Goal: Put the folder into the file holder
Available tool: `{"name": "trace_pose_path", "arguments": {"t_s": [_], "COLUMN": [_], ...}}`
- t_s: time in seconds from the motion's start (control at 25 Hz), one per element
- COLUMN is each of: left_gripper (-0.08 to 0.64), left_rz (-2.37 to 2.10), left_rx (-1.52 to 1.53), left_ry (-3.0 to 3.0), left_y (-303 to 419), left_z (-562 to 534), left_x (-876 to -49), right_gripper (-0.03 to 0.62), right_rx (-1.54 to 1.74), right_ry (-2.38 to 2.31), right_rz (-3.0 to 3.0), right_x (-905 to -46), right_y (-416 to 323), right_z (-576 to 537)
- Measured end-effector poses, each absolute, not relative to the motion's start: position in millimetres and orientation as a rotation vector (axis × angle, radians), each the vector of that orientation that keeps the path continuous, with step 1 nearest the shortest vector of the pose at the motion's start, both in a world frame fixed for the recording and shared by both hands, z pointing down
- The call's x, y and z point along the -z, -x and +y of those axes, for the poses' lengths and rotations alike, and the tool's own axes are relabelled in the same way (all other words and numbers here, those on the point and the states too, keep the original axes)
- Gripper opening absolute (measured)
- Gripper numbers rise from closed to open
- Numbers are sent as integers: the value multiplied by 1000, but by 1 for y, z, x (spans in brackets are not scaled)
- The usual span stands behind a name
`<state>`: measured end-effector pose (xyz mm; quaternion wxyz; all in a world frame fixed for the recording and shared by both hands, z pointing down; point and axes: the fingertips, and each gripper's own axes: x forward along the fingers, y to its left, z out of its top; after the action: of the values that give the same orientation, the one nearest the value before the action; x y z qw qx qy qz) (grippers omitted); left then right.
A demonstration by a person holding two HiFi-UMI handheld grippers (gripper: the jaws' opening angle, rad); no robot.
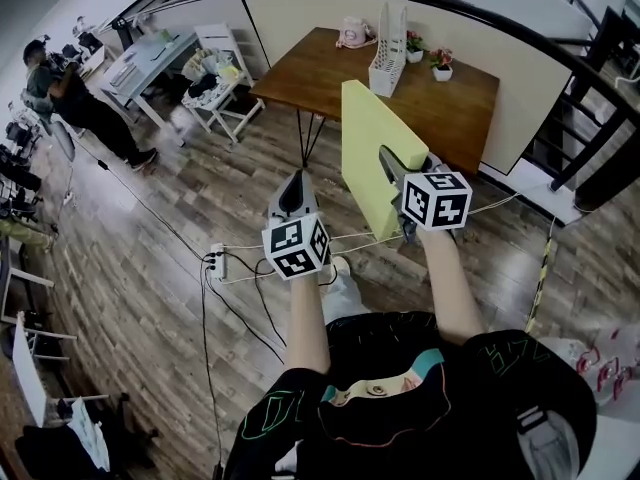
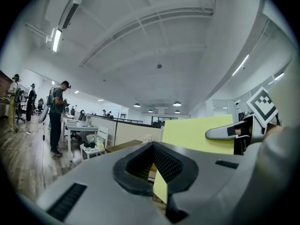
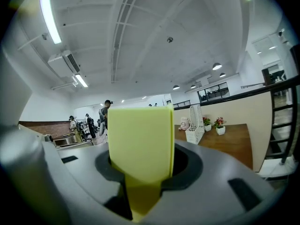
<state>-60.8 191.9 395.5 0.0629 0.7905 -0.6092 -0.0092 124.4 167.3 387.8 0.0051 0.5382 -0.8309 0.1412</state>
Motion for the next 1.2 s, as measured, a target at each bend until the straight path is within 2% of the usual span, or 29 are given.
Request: {"name": "trace_pose_path", "arguments": {"t_s": [0.56,0.92,1.2], "left_gripper": [0,0,0], "left_rz": [-1693,-1710,-1749], "left_rx": [-141,-270,-202], "left_ry": [-2384,-2236,-2174], "left_y": [44,104,152], "left_z": [64,7,-55], "left_x": [-442,-499,-502], "right_gripper": [166,166,166], "right_rx": [-648,-804,-741], "right_ry": [-1768,-1647,-1584], "right_rz": [-2470,-2466,-2509], "right_x": [-441,-491,-475], "right_y": [-142,-80,-29], "right_z": [53,-20,-88]}}
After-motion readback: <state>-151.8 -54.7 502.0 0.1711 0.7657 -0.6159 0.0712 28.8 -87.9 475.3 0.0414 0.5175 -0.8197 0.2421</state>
